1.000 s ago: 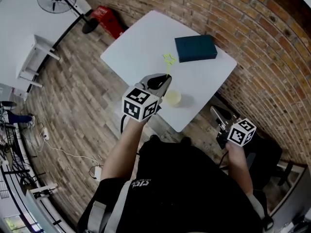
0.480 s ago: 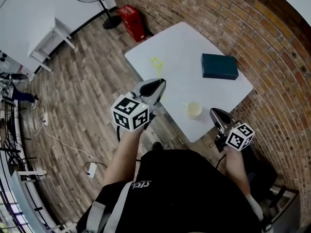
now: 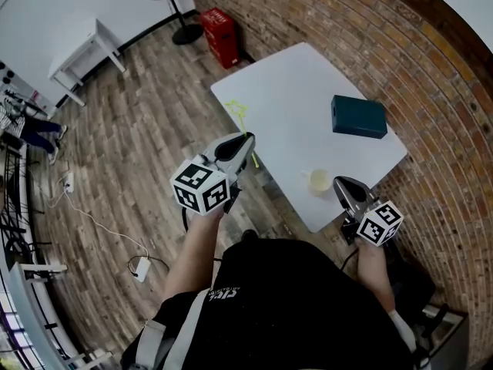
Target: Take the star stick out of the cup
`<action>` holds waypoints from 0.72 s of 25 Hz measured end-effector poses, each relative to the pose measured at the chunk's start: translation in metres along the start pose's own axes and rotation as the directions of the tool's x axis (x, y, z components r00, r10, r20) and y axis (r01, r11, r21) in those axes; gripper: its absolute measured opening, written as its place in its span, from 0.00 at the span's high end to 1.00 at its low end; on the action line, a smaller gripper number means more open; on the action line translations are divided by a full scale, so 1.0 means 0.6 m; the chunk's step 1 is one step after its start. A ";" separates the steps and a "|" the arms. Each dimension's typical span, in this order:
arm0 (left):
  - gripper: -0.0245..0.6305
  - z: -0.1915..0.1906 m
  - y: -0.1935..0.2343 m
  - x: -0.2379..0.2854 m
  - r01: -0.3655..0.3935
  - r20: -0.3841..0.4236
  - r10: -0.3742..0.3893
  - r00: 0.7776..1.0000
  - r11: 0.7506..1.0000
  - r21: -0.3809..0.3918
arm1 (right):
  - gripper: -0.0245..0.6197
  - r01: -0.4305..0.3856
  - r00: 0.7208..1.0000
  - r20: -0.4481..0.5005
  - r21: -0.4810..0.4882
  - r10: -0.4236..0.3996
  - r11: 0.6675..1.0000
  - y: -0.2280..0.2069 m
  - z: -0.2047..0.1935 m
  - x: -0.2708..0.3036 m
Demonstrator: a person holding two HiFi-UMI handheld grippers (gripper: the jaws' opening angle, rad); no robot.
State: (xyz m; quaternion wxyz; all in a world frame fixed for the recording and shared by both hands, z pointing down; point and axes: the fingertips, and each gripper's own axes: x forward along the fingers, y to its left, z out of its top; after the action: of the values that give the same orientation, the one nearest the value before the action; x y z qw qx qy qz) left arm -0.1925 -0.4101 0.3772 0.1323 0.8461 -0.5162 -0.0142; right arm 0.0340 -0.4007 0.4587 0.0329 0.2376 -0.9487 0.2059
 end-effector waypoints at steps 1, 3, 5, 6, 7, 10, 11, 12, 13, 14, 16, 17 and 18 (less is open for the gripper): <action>0.93 -0.001 0.001 -0.003 0.000 -0.002 0.000 1.000 1.000 0.004 | 0.96 -0.002 1.000 0.002 -0.008 0.002 1.000 0.005 0.001 0.003; 0.93 -0.004 0.002 -0.008 -0.005 -0.007 0.005 1.000 1.000 0.020 | 0.96 -0.002 1.000 0.003 -0.029 0.002 1.000 0.014 0.001 0.008; 0.93 -0.008 0.004 -0.008 -0.009 -0.012 0.010 1.000 0.999 0.035 | 0.96 0.004 1.000 0.002 -0.045 -0.004 0.999 0.016 -0.002 0.010; 0.93 -0.009 0.005 -0.008 -0.011 -0.014 0.011 1.000 0.999 0.040 | 0.96 0.009 1.000 0.003 -0.048 -0.009 0.999 0.015 -0.001 0.011; 0.93 -0.010 0.005 -0.009 -0.011 -0.015 0.012 1.000 0.999 0.044 | 0.96 0.014 1.000 0.006 -0.048 -0.014 0.999 0.015 0.000 0.011; 0.93 -0.012 0.010 -0.014 -0.012 -0.017 0.013 1.000 0.999 0.042 | 0.96 0.029 0.999 0.022 -0.043 -0.028 0.999 0.014 0.007 0.014; 0.93 -0.013 0.012 -0.016 -0.012 -0.017 0.013 1.000 0.999 0.038 | 0.96 0.031 0.999 0.025 -0.041 -0.030 0.999 0.014 0.009 0.016; 0.93 -0.015 0.014 -0.018 -0.013 -0.017 0.013 1.000 0.999 0.033 | 0.96 0.032 0.999 0.027 -0.040 -0.031 0.999 0.015 0.010 0.017; 0.93 -0.016 0.016 -0.020 -0.013 -0.016 0.013 1.000 1.000 0.028 | 0.96 0.033 0.999 0.027 -0.040 -0.032 0.999 0.017 0.010 0.019; 0.93 -0.017 0.017 -0.022 -0.012 -0.015 0.012 1.000 1.000 0.025 | 0.96 0.033 0.999 0.027 -0.040 -0.032 0.999 0.019 0.010 0.021; 0.93 -0.017 0.020 -0.021 -0.009 -0.014 0.009 1.000 1.000 0.019 | 0.96 0.038 0.999 0.029 -0.041 -0.037 0.998 0.018 0.010 0.024; 0.93 -0.017 0.022 -0.019 -0.007 -0.014 0.007 1.000 1.000 0.017 | 0.96 0.045 0.999 0.031 -0.040 -0.044 0.998 0.015 0.010 0.025; 0.93 -0.017 0.023 -0.017 -0.005 -0.015 0.005 1.000 1.000 0.014 | 0.96 0.052 0.998 0.035 -0.038 -0.051 0.998 0.011 0.011 0.025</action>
State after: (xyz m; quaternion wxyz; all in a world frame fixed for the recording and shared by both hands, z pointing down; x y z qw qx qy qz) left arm -0.2074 -0.4053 0.3891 0.1302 0.8459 -0.5172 -0.0038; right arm 0.0180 -0.4046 0.4525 0.0266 0.2648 -0.9465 0.1824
